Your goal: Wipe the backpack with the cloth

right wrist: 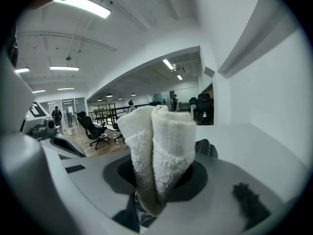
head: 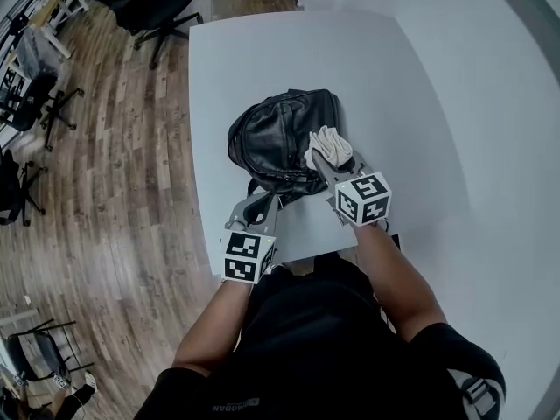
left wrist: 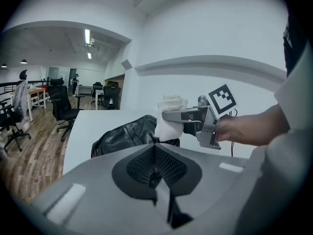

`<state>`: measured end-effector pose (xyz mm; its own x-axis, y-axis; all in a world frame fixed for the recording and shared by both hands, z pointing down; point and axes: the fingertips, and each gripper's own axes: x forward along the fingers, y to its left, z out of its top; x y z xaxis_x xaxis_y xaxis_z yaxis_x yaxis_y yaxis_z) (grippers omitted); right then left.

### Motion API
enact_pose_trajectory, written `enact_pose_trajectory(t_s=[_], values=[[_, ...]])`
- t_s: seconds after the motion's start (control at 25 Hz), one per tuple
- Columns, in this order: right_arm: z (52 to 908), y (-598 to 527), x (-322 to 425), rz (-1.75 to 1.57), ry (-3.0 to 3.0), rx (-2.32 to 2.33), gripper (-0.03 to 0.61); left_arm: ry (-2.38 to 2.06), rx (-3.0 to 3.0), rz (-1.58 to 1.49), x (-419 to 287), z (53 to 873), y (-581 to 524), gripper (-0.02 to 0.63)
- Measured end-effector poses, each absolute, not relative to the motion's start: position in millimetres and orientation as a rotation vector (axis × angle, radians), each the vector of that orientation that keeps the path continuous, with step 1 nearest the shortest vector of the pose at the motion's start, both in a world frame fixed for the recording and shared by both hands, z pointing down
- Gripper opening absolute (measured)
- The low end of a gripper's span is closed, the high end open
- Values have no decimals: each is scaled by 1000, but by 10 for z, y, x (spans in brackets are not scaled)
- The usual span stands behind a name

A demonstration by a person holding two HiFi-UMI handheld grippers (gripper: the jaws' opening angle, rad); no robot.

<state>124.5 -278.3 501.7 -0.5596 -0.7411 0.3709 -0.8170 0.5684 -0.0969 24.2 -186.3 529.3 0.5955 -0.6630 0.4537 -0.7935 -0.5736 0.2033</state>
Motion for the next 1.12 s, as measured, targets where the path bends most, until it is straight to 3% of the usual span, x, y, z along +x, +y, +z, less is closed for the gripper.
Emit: enact_pose_trajectory(t_s=[0.84, 1.12], values=[[4578, -2538, 1942, 324, -2420, 1585, 110, -1132, 2495, 435, 220, 5110, -1691, 6], [4413, -2179, 1729, 358, -2560, 1466, 110, -1196, 2462, 371, 173, 4982, -1584, 6]])
